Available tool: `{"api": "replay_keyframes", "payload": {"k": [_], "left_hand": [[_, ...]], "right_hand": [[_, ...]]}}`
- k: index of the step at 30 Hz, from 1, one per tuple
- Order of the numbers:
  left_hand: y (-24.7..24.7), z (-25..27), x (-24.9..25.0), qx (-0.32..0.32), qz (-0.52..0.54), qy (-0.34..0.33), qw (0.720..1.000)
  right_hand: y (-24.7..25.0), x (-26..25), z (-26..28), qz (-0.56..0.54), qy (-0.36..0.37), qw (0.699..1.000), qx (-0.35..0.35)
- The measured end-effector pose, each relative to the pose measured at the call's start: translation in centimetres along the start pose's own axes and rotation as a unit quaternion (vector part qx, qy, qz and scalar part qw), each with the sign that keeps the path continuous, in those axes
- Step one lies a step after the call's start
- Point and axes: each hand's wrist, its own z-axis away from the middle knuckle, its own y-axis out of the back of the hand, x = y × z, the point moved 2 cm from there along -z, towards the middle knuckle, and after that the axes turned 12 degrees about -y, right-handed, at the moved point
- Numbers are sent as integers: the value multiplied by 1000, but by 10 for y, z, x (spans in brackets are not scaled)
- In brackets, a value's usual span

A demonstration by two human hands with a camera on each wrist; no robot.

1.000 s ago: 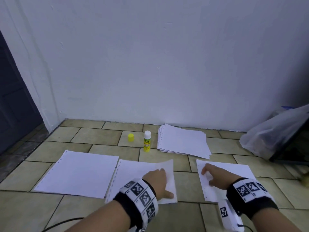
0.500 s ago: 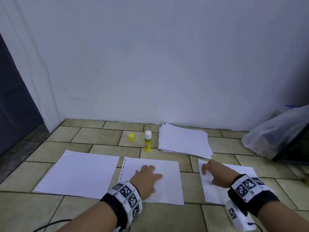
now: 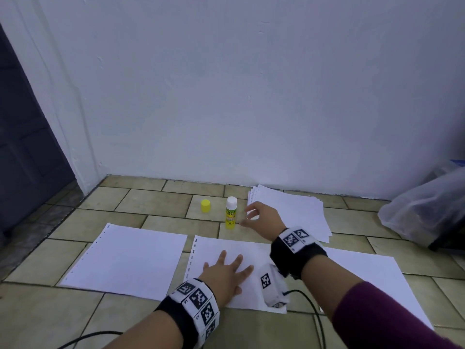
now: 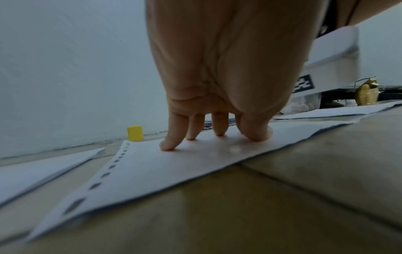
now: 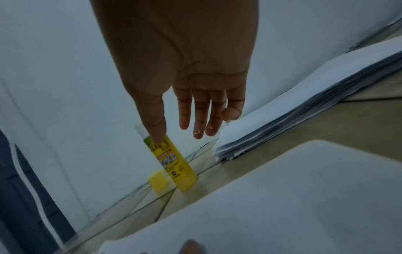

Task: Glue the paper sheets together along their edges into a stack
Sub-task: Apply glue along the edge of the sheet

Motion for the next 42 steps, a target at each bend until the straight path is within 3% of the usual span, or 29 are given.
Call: {"api": "replay_keyframes", "payload": {"k": [10, 14, 18, 20, 23, 27, 33, 42], "left_hand": [[-1, -1, 1, -8, -3, 4, 1000], [-1, -2, -2, 0, -3, -3, 1000], [1, -5, -4, 21, -29, -14, 999], [3, -7, -4, 45, -49, -14, 998], [8, -7, -1, 92, -19, -6, 996], [15, -7, 5, 99, -23, 7, 995], [16, -7, 6, 99, -46, 9, 994], [15, -6, 5, 90, -64, 13, 994]], "right_hand": [[-25, -13, -19, 37, 24, 999, -15], [0, -10, -9, 28, 6, 995, -93], [42, 2, 11, 7, -16, 994, -109], [56, 11, 22, -55, -26, 995, -79], [64, 27, 32, -140, -44, 989, 19], [60, 41, 37, -140, -19, 985, 103], [37, 49, 36, 31, -1, 996, 86], [39, 36, 36, 128, 6, 991, 38]]}}
